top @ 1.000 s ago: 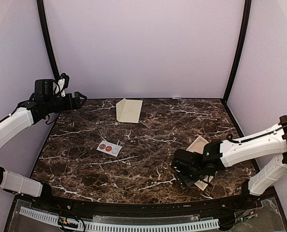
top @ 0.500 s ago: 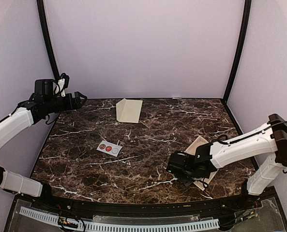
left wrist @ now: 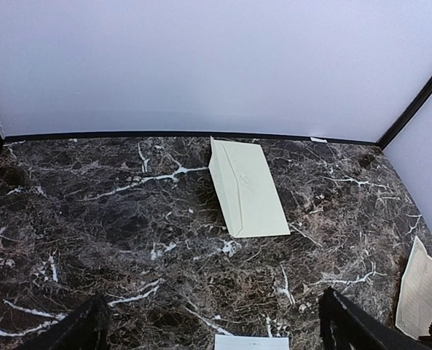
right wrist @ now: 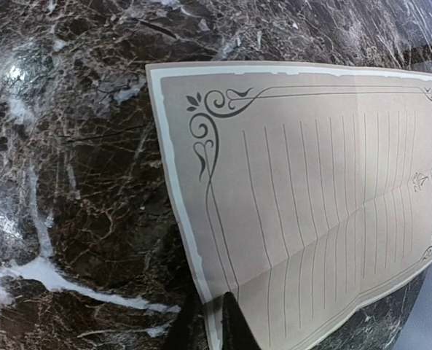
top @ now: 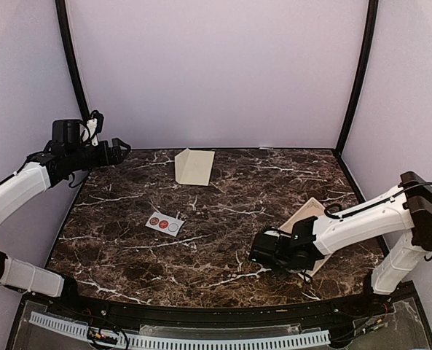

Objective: Place the letter into the envelope and seal it

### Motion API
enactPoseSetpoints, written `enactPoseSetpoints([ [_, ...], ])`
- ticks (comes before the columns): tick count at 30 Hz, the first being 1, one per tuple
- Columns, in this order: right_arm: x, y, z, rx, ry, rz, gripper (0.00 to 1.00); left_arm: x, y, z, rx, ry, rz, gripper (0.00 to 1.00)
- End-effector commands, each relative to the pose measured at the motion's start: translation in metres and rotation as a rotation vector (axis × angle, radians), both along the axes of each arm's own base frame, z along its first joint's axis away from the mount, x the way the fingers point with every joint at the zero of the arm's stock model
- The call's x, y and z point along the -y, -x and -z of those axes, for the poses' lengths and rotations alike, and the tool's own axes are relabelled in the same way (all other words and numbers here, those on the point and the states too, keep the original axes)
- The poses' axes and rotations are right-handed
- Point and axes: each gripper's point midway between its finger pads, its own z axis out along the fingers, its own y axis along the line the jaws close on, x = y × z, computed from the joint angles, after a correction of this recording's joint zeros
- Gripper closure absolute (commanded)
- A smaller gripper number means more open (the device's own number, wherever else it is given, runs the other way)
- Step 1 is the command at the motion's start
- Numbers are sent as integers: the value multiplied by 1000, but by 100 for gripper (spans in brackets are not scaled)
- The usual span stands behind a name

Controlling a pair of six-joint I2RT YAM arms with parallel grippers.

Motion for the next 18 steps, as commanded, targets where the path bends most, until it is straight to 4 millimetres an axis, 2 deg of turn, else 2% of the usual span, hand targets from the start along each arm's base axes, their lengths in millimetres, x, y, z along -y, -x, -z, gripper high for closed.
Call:
enactPoseSetpoints([
  [1, -6, -6, -12, 48, -23, 11, 97, -3, 4, -3, 13, -9, -6, 1],
  [2, -8, -6, -13, 52, -31, 11, 100, -3, 4, -3, 13, -9, -6, 1],
  [4, -12, -8, -17, 57, -60, 14, 100, -2, 4, -3, 13, -7, -4, 1],
  [7, -31, -7, -26, 32, -172, -10, 100, -1, 4, -3, 14, -2, 1, 1],
  [10, -50, -12, -44, 18, -308, -9, 100, 2, 5, -3, 13, 11, 18, 1],
  [13, -55, -28, -65, 23, -410, 28, 100, 5, 6, -2, 12, 21, 30, 1],
  [14, -53, -35, -71, 22, -439, 46, 95, 5, 6, -2, 13, 23, 31, 1],
  [18, -37, -70, -93, 38, -527, 132, 50, 9, 7, -3, 13, 40, 47, 1],
])
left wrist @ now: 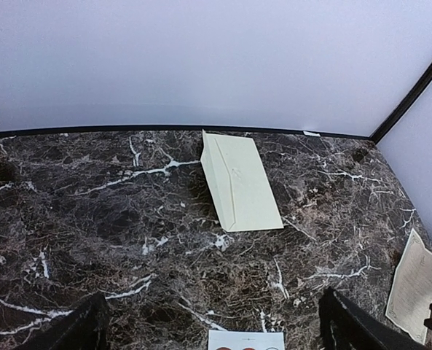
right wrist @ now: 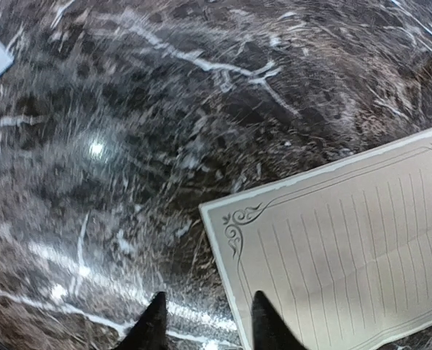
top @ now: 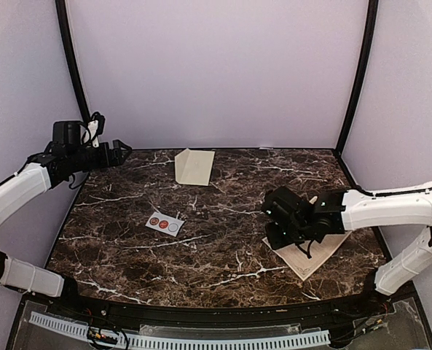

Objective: Place the letter into the envelope and seal it

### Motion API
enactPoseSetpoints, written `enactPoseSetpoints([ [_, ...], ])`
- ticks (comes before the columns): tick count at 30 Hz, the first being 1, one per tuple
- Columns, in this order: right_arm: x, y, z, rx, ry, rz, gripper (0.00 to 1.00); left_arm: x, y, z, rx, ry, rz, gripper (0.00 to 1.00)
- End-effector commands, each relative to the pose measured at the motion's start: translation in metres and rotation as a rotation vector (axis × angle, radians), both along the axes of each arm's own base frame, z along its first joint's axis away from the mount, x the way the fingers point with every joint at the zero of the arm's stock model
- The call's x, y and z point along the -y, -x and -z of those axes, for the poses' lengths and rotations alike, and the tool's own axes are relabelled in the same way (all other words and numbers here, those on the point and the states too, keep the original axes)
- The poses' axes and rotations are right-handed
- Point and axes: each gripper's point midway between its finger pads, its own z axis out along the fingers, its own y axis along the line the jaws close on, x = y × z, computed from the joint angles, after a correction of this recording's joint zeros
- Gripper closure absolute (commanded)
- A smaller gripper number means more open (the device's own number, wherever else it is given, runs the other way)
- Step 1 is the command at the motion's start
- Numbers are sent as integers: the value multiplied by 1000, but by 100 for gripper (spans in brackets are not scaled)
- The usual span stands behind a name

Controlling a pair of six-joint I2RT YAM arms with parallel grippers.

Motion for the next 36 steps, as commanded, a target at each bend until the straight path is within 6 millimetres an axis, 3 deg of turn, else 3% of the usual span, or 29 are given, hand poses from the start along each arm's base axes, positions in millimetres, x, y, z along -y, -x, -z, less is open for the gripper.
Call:
enactPoseSetpoints([
  [1, 8, -39, -31, 9, -147, 78, 43, 6, 5, -7, 22, 35, 32, 1],
  [5, 58, -70, -25, -13, -170, 245, 26, 8, 6, -8, 23, 43, 40, 1],
  [10, 129, -84, -13, -35, -183, 465, 16, 8, 7, -9, 28, 48, 44, 1],
  [14, 184, -86, -3, -56, -264, 627, 12, 9, 7, -9, 25, 55, 47, 1],
  [23, 269, -63, 29, -79, -353, 948, 10, 11, 7, -7, 19, 60, 50, 1],
  [25, 279, -59, 33, -71, -383, 990, 10, 11, 6, -6, 16, 61, 51, 1],
  [27, 276, -61, 34, -72, -458, 977, 10, 11, 6, -6, 13, 62, 50, 1],
  [36, 245, -64, 35, -43, -671, 849, 15, 13, 5, -2, 0, 68, 58, 1],
])
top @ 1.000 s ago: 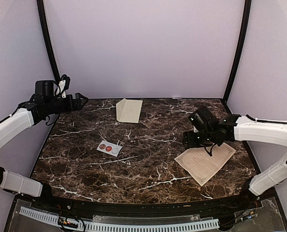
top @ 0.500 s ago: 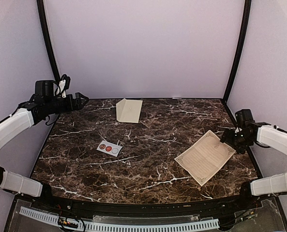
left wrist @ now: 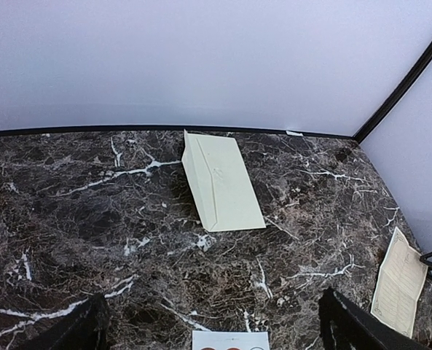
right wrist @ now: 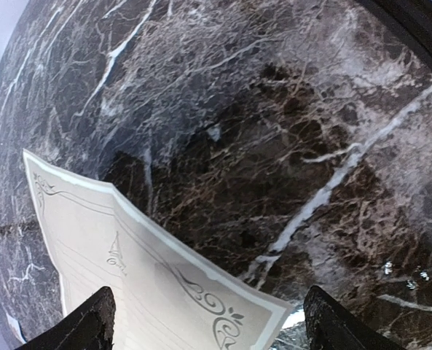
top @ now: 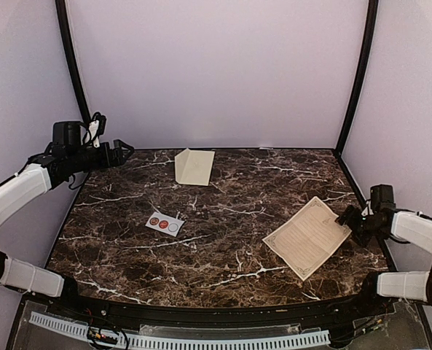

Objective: Place the letter into the envelope and seal it

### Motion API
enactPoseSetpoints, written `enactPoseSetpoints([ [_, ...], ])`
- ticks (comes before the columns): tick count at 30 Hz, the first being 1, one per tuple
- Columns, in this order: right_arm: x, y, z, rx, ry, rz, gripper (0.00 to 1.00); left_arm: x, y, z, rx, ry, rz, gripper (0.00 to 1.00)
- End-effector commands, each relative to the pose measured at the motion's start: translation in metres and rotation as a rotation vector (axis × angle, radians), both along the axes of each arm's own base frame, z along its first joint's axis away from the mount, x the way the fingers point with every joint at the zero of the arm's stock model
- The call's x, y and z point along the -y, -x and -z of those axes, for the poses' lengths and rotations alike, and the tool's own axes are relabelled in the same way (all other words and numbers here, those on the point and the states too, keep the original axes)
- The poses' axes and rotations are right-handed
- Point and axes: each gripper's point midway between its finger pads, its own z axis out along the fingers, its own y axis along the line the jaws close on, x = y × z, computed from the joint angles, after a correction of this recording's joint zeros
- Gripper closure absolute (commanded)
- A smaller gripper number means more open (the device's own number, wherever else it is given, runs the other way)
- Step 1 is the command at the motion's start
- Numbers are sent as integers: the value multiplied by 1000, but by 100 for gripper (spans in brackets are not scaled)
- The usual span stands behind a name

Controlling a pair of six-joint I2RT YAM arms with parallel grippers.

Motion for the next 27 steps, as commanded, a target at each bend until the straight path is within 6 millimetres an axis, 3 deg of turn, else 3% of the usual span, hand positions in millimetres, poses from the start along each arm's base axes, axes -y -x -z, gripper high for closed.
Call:
enactPoseSetpoints([
  [1, -14, -15, -14, 130, -82, -40, 15, 3, 2, -2, 5, 20, 14, 1],
  [15, -18, -12, 5, 146, -101, -46, 34, 3, 1, 0, 0, 18, 11, 1],
  [22, -24, -11, 7, 180, -137, -59, 62, 3, 1, 2, -5, 20, 14, 1],
  [27, -28, -18, -3, 242, -148, -85, 89, 3, 0, 4, -9, 18, 12, 1],
])
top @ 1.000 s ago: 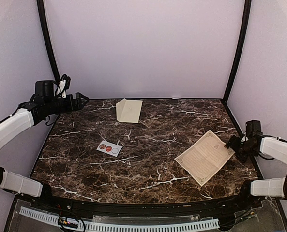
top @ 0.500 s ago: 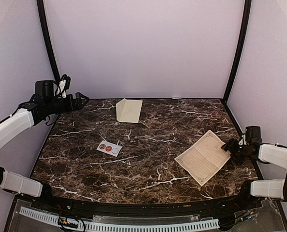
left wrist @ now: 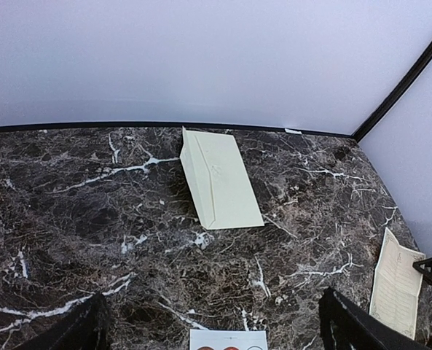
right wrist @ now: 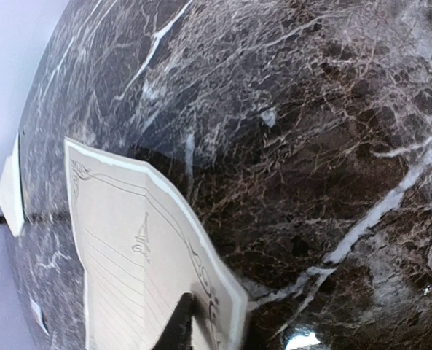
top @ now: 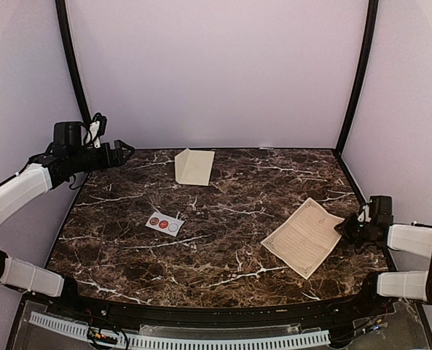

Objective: Place the letter into the envelope and seal it

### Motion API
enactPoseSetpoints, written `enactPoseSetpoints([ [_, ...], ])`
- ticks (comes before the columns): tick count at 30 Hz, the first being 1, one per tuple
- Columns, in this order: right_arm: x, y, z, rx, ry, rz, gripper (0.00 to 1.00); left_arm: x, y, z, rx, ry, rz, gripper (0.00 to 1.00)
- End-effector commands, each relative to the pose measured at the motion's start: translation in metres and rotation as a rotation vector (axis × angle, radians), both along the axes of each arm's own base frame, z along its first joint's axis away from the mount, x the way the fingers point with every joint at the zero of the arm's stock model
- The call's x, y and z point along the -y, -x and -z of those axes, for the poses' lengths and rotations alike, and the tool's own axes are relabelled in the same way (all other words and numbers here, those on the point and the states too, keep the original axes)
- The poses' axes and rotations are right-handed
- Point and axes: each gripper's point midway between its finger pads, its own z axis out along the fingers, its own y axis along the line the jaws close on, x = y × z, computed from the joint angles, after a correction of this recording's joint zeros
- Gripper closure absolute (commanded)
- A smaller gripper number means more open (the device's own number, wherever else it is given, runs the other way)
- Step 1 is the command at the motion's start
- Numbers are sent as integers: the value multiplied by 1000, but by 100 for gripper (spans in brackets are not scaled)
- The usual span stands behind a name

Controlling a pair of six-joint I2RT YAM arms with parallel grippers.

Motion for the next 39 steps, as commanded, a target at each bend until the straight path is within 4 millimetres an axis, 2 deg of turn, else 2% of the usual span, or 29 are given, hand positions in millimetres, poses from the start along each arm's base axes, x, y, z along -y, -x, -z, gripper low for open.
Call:
enactPoseSetpoints([
  [1, -5, -13, -18, 112, -13, -32, 94, 1, 0, 3, -1, 8, 5, 1],
  [3, -8, -16, -24, 145, -18, -54, 100, 1, 0, 4, -4, 7, 5, 1],
  [7, -21, -24, -52, 248, -44, -138, 100, 3, -1, 6, -5, 8, 16, 1],
  [11, -37, -32, -99, 401, -49, -252, 100, 12, 3, 0, 25, 35, 66, 1],
  [14, -56, -40, -135, 495, -34, -347, 100, 31, 11, -2, 46, 49, 141, 1],
  [16, -74, -45, -156, 541, -28, -418, 100, 48, 17, -3, 59, 55, 202, 2],
  [20, -126, -47, -197, 647, -62, -584, 100, 84, 34, -8, 83, 89, 336, 2],
  [23, -172, -44, -233, 733, -104, -715, 100, 110, 49, -13, 106, 132, 444, 2],
  [27, -228, -35, -272, 810, -172, -871, 100, 135, 69, -22, 141, 192, 566, 1],
  [33, -294, -9, -330, 923, -267, -1059, 100, 152, 92, -32, 191, 245, 694, 7],
  [37, -327, 19, -362, 995, -336, -1174, 100, 155, 106, -37, 231, 251, 735, 5],
  [39, -337, 29, -375, 1016, -365, -1208, 100, 158, 110, -37, 239, 254, 752, 5],
])
